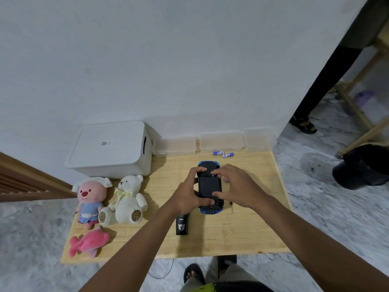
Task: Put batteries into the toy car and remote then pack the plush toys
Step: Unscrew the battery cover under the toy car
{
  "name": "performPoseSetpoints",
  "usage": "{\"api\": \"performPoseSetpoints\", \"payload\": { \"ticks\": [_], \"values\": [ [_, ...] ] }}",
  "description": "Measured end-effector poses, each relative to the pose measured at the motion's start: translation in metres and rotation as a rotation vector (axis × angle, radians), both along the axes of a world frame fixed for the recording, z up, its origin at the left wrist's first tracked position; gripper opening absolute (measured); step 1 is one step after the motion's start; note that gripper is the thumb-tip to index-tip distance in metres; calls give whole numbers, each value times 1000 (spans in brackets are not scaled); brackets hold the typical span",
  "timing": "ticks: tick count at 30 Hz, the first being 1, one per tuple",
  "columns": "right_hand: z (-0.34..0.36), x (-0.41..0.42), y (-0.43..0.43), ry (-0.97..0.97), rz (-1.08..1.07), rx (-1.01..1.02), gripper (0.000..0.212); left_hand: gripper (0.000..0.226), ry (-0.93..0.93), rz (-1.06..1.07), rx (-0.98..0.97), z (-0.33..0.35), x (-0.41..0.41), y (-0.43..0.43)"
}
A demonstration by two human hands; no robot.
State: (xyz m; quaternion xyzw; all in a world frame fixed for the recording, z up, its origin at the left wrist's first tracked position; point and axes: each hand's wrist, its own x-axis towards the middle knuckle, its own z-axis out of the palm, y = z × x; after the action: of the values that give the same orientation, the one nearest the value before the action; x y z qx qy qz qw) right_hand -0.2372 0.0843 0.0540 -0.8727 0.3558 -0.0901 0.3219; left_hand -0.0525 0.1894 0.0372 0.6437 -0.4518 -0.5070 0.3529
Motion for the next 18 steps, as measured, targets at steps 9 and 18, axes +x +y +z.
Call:
{"api": "performPoseSetpoints", "payload": {
  "ticks": [9, 18],
  "values": [
    [-1, 1, -3, 10, 50, -14, 70, 91, 7, -8, 5, 0, -1, 0],
    [0, -2, -4, 73, 144, -157, 57, 91, 18, 4, 28, -3, -3, 4]
  ]
}}
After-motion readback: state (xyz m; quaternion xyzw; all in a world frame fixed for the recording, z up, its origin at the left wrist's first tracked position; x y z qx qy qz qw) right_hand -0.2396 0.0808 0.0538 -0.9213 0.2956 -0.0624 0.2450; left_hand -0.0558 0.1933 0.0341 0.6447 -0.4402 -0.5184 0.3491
